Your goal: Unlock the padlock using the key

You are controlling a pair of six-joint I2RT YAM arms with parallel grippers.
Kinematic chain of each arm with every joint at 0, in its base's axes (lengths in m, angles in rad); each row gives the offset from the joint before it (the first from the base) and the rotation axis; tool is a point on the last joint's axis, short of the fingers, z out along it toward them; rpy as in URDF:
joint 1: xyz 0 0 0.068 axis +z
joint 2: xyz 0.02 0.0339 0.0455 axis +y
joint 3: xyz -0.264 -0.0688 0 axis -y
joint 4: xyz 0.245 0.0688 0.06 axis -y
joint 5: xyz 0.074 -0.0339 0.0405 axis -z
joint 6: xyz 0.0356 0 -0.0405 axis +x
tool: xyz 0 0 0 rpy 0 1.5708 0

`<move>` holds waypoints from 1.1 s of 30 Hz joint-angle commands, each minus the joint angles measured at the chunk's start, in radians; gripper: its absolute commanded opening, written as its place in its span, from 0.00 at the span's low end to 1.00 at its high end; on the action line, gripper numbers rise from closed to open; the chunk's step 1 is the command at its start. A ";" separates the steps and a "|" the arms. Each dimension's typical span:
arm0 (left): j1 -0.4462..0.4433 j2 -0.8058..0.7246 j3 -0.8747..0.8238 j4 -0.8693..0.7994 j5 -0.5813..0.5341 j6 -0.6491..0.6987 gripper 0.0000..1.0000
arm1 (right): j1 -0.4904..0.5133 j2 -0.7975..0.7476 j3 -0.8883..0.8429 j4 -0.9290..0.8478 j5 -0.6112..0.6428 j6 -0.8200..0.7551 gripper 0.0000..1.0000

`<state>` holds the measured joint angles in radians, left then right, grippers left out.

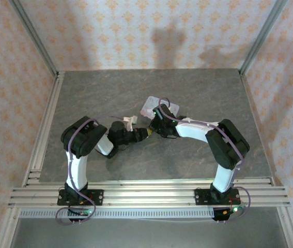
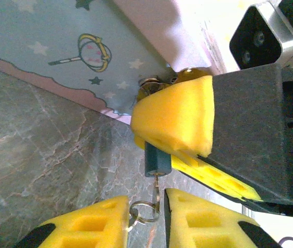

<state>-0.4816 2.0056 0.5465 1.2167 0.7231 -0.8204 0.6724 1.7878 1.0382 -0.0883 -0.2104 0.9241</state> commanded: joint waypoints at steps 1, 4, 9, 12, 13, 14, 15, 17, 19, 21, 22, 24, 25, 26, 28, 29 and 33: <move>0.007 0.021 -0.013 0.012 -0.010 0.000 0.22 | -0.003 -0.001 0.026 0.010 -0.014 0.024 0.00; 0.006 0.022 -0.010 0.011 -0.007 -0.001 0.21 | -0.003 -0.003 0.025 0.015 -0.017 0.031 0.00; 0.000 0.023 0.001 0.013 0.001 -0.007 0.14 | -0.003 -0.005 0.019 0.024 -0.014 0.042 0.00; -0.006 0.021 0.005 0.017 0.001 -0.013 0.04 | -0.002 -0.007 0.013 0.031 -0.014 0.047 0.00; -0.007 0.018 0.005 0.018 0.000 -0.013 0.00 | -0.002 -0.007 0.012 0.032 -0.014 0.048 0.00; -0.006 0.015 0.004 0.017 -0.005 -0.013 0.00 | -0.002 -0.006 0.010 0.033 -0.014 0.048 0.00; -0.006 0.008 0.005 0.011 -0.010 -0.007 0.00 | -0.002 -0.007 0.007 0.035 -0.016 0.050 0.00; -0.006 -0.006 0.009 -0.012 -0.019 0.008 0.00 | -0.002 -0.009 0.001 0.042 -0.020 0.055 0.00; -0.005 -0.017 0.020 -0.041 -0.025 0.024 0.00 | -0.002 -0.010 -0.005 0.047 -0.026 0.058 0.00; -0.005 -0.025 0.039 -0.081 -0.027 0.045 0.00 | -0.002 -0.011 -0.006 0.050 -0.036 0.058 0.00; -0.006 -0.029 0.051 -0.109 -0.028 0.062 0.00 | -0.002 -0.009 -0.007 0.053 -0.041 0.060 0.00; -0.006 -0.035 0.070 -0.156 -0.031 0.099 0.00 | -0.001 -0.010 -0.012 0.061 -0.049 0.065 0.00; -0.006 -0.037 0.080 -0.179 -0.032 0.121 0.00 | 0.000 -0.008 -0.013 0.062 -0.054 0.068 0.00; -0.006 -0.040 0.085 -0.194 -0.034 0.140 0.00 | 0.000 -0.009 -0.013 0.066 -0.058 0.068 0.00; -0.007 -0.048 0.090 -0.210 -0.039 0.174 0.00 | 0.000 -0.005 -0.012 0.065 -0.066 0.071 0.00; -0.006 -0.054 0.089 -0.209 -0.042 0.186 0.00 | 0.000 -0.003 -0.010 0.065 -0.068 0.071 0.00; -0.026 -0.090 0.078 -0.281 -0.080 0.294 0.00 | 0.000 0.005 0.001 0.059 -0.076 0.080 0.00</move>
<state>-0.4877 1.9499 0.6102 1.0225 0.7105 -0.6441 0.6537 1.7901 1.0313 -0.0620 -0.2173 0.9802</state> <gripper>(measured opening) 0.048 0.098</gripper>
